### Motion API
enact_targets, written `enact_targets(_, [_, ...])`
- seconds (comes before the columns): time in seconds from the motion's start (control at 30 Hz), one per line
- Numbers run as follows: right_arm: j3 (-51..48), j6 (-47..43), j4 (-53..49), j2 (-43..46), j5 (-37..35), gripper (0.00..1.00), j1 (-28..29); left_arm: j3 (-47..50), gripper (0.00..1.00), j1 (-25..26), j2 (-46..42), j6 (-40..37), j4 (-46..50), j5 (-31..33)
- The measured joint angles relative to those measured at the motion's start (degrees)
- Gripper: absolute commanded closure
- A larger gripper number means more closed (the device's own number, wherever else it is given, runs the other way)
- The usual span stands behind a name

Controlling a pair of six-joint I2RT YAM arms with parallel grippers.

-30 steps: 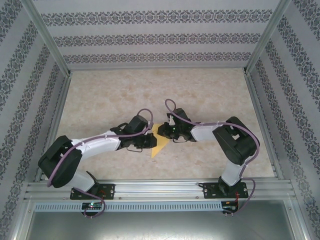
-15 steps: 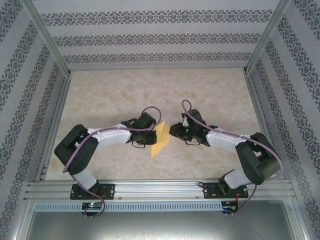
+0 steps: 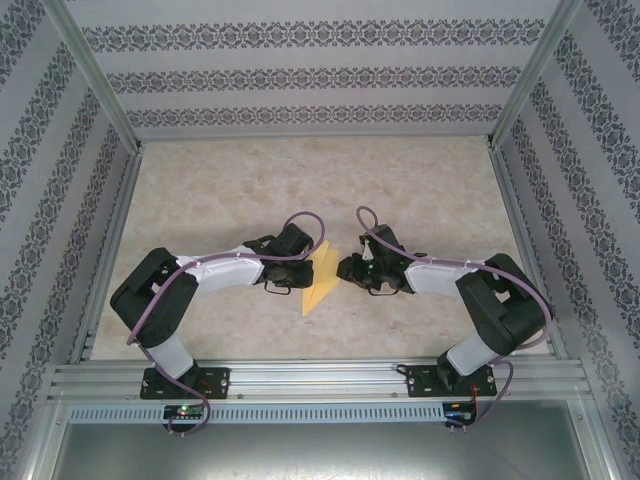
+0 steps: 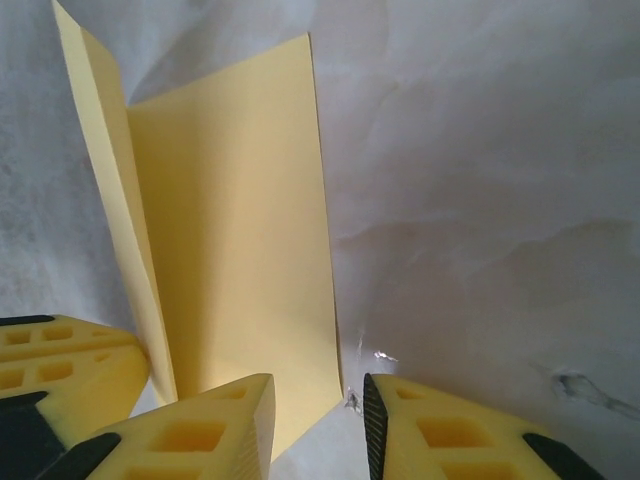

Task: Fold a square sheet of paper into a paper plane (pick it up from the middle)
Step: Fourth fold the wing at the center of the table, then turn over the paper at the center of the table.

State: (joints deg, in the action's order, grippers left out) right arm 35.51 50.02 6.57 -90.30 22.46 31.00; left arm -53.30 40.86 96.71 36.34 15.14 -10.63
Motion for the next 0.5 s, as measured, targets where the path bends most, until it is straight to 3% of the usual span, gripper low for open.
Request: enact_targets(0.5, [0.4,3.1,1.6,-1.7,-0.1,0.73,1.1,-0.1,0.85,-0.1,1.3,-0.2,0.1,0.1])
